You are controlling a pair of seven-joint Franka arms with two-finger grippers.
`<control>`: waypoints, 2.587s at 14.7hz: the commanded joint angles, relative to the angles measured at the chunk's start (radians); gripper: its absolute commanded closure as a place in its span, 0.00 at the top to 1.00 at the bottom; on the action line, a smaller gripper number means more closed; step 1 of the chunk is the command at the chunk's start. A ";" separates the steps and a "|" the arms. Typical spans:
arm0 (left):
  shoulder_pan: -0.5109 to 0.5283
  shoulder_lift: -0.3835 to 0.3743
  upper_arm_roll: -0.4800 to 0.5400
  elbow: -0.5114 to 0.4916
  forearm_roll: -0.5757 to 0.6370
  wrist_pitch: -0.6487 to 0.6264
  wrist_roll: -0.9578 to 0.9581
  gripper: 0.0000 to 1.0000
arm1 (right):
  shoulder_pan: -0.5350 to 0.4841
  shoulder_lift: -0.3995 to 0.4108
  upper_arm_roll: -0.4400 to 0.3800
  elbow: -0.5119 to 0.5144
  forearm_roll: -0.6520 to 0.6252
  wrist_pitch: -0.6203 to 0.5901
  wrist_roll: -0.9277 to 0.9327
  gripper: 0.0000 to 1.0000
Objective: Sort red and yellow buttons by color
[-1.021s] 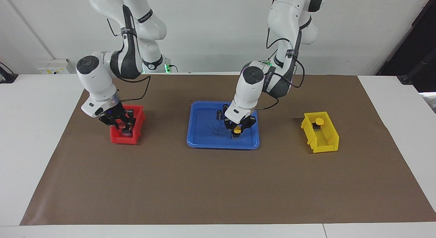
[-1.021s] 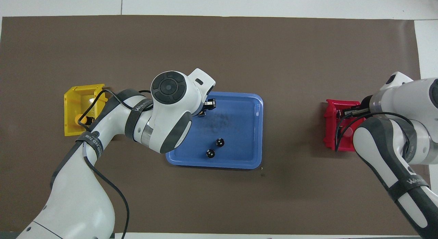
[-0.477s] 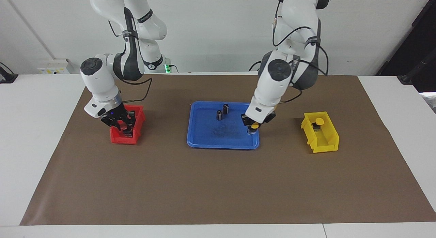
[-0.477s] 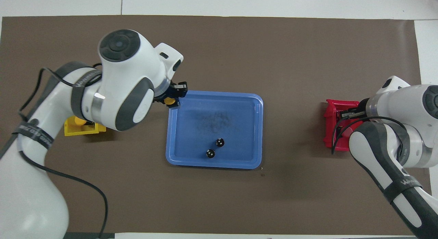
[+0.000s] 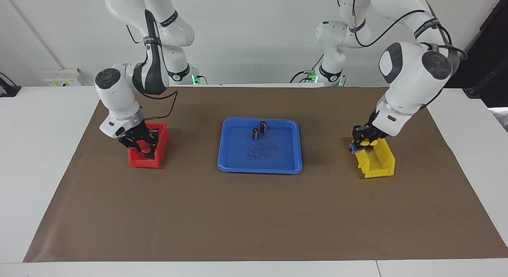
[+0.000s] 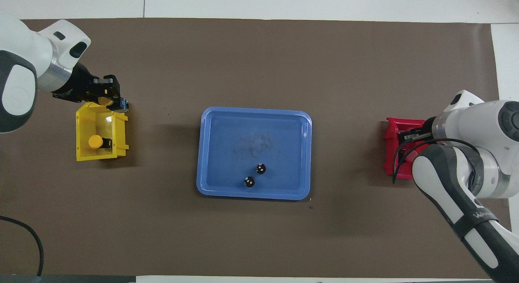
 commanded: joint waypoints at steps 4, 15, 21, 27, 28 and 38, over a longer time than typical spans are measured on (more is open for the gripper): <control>0.115 -0.021 -0.006 -0.112 0.016 0.105 0.224 0.01 | -0.006 0.004 0.008 0.171 0.003 -0.226 -0.021 0.64; 0.145 0.006 -0.008 -0.325 0.038 0.446 0.278 0.01 | -0.020 -0.042 0.008 0.695 0.017 -0.881 0.128 1.00; 0.135 0.009 -0.008 -0.390 0.038 0.521 0.276 0.51 | -0.032 -0.047 -0.052 0.711 -0.006 -0.922 0.134 1.00; 0.137 0.000 -0.008 -0.294 0.038 0.368 0.275 0.64 | 0.181 -0.064 -0.270 0.688 -0.003 -0.874 0.139 1.00; 0.140 -0.001 -0.006 -0.248 0.038 0.302 0.275 0.64 | 0.190 -0.064 -0.277 0.688 -0.003 -0.876 0.137 1.00; 0.122 -0.092 -0.019 0.052 0.117 -0.166 0.278 1.00 | 0.203 -0.062 -0.284 0.690 0.001 -0.889 0.128 1.00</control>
